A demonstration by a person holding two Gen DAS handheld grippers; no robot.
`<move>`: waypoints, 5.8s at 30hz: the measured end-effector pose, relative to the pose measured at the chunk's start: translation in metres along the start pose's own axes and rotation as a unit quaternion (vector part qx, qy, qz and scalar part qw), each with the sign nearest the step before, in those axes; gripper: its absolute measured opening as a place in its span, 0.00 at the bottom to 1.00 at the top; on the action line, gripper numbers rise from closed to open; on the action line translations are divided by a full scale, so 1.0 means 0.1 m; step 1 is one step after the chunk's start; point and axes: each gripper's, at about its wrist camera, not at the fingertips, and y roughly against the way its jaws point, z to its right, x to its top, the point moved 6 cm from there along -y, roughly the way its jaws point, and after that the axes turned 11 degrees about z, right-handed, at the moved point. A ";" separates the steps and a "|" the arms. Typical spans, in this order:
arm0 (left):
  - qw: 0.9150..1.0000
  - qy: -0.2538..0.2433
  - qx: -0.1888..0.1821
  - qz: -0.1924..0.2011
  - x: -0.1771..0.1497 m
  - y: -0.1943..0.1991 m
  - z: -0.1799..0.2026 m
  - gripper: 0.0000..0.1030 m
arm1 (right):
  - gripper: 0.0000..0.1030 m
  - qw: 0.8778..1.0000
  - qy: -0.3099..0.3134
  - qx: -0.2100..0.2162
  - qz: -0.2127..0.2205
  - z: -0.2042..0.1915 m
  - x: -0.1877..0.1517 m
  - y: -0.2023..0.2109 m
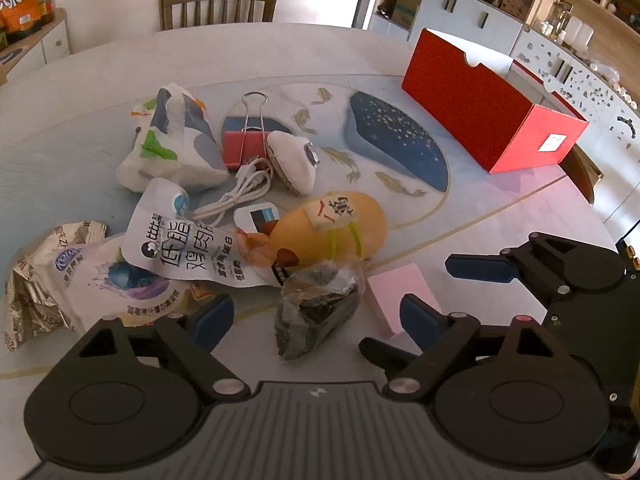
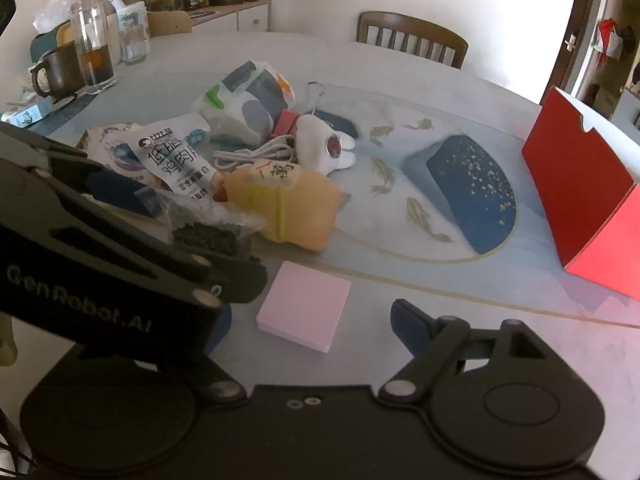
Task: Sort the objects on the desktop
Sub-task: 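Move both tools toward the black bag and pink sticky-note pad, then grasp the black snack bag with the left tool while the right tool grasps the pink sticky-note pad, then carry the black bag and pink pad with both tools over the red box, then open both tools to drop the black bag and pink pad into the box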
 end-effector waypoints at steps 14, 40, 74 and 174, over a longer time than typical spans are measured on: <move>0.999 0.022 -0.026 -0.016 0.01 -0.06 -0.10 0.46 | 0.56 0.999 -0.032 0.014 -0.005 0.00 0.03 0.01; 0.999 -0.003 -0.051 0.010 0.28 0.27 -0.12 0.30 | 0.40 0.995 -0.086 -0.043 -0.008 0.46 0.15 0.35; 0.997 -0.006 -0.010 0.080 1.30 0.19 0.88 0.31 | 0.40 0.993 -0.082 0.027 0.076 1.82 1.13 0.83; 0.958 -0.242 -0.113 -0.103 2.13 -2.15 2.62 0.69 | 0.68 0.996 -0.061 -0.004 -0.071 3.97 0.77 -0.46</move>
